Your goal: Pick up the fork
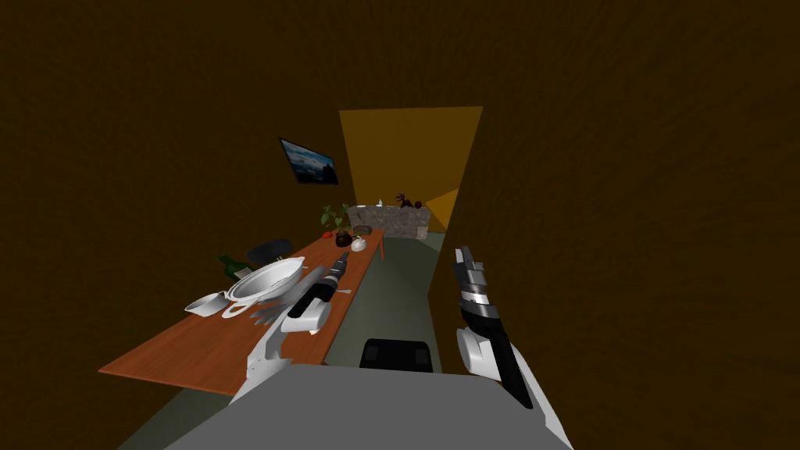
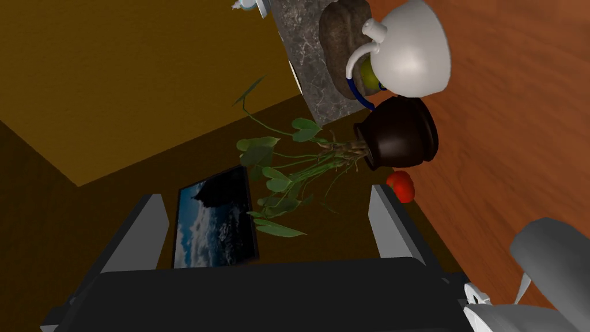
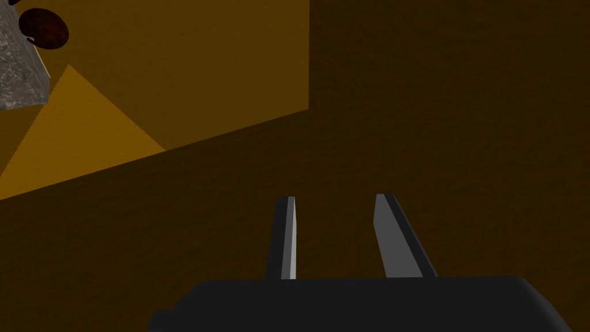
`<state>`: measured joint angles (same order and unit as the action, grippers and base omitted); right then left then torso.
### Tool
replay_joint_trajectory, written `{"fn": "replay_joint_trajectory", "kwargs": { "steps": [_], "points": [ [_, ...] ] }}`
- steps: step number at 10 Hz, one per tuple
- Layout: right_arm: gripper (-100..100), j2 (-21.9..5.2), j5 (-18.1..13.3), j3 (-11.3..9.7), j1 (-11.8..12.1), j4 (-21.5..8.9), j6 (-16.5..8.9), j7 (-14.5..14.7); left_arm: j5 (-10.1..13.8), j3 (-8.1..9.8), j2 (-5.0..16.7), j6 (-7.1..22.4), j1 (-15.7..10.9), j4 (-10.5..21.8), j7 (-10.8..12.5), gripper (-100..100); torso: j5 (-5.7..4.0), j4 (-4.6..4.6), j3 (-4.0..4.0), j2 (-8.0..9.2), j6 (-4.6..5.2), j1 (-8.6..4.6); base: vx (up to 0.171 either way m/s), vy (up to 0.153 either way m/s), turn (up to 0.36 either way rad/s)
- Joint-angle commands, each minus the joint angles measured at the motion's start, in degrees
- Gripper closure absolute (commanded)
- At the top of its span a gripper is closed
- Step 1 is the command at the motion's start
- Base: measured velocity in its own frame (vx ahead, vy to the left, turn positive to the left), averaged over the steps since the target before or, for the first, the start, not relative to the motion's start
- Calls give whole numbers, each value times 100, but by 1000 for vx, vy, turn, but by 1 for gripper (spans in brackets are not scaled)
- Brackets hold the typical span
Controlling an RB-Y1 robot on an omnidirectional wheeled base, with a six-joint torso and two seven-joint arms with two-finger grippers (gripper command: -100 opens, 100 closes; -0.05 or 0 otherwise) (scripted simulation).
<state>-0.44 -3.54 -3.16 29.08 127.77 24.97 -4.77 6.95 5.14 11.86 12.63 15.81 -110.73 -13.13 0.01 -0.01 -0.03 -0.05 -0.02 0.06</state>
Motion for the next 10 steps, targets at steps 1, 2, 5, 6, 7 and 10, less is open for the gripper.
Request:
{"fn": "replay_joint_trajectory", "kwargs": {
  "steps": [1, 2, 5, 6, 7, 10],
  "points": [
    [0, 0, 0, 0, 0, 0, 0, 0, 66, 28, 93, 286, -168, 286, -50, -100, 0, 0, 0, 0, 0, 0, 10, 12, -30],
    [0, 0, 0, 0, 0, 0, 0, 0, 66, 28, 93, 387, -168, 303, -50, -100, 0, 0, -1, -2, 1, 1, 9, 11, -16],
    [0, 0, 0, 0, 0, 0, 0, 0, 172, 59, 229, 891, -438, 753, -147, -100, 0, -1, -1, -1, -1, -1, 11, 10, -21],
    [0, 0, 0, 0, 0, 0, 0, 0, 172, 59, 229, 969, -438, 845, -147, -100, 0, 0, -2, -3, 1, -1, 13, 9, -18],
    [0, 0, 0, 0, 0, 0, 0, 0, 225, 72, 294, 1169, -569, 1043, -194, -100, 0, -1, -2, -3, 0, -2, 21, 9, -23],
    [0, 0, 0, 0, 0, 0, 0, 0, 279, 84, 359, 1544, -697, 1407, -239, -100, 0, -2, -4, -7, 1, -2, 21, 8, -15]
  ]
}}
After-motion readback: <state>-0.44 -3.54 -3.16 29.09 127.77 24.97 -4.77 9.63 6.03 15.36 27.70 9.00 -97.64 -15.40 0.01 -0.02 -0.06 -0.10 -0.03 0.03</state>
